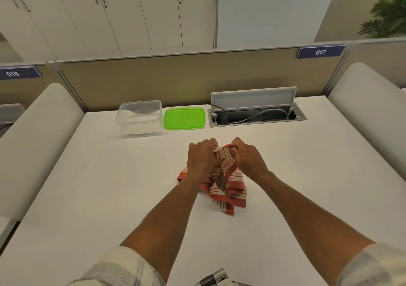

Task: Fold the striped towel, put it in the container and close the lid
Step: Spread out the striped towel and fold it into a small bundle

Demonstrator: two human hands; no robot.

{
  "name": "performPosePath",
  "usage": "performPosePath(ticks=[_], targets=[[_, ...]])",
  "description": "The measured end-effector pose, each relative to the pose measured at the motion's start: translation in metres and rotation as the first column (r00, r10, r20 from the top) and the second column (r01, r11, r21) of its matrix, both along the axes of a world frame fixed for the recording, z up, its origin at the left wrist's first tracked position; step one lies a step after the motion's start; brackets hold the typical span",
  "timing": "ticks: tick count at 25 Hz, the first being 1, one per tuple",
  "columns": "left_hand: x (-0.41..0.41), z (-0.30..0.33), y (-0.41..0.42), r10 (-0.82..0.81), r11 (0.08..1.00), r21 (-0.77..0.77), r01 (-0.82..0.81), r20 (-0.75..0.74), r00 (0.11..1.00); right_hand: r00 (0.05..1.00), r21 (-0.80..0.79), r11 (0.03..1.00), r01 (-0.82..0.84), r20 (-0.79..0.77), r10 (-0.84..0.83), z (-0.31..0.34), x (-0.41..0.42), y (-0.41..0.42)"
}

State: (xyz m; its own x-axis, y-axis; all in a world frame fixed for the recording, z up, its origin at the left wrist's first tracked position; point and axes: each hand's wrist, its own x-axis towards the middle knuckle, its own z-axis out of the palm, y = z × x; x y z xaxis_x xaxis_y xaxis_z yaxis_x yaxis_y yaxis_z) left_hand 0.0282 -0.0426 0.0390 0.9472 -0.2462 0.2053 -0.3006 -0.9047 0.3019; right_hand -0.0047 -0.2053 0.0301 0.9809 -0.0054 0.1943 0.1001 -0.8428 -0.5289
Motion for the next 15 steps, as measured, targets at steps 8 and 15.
performPosePath(ticks=[8, 15], targets=[[0.025, 0.002, 0.048, 0.208, 0.978, -0.026, -0.207, 0.069, 0.976, 0.963, 0.081, 0.997, -0.015, 0.269, -0.007, 0.054, 0.025, -0.019], [0.028, -0.011, 0.114, 0.385, 0.923, -0.008, -0.385, 0.069, 0.920, 0.901, 0.226, 0.970, 0.091, 0.396, -0.177, 0.095, 0.045, -0.042]])
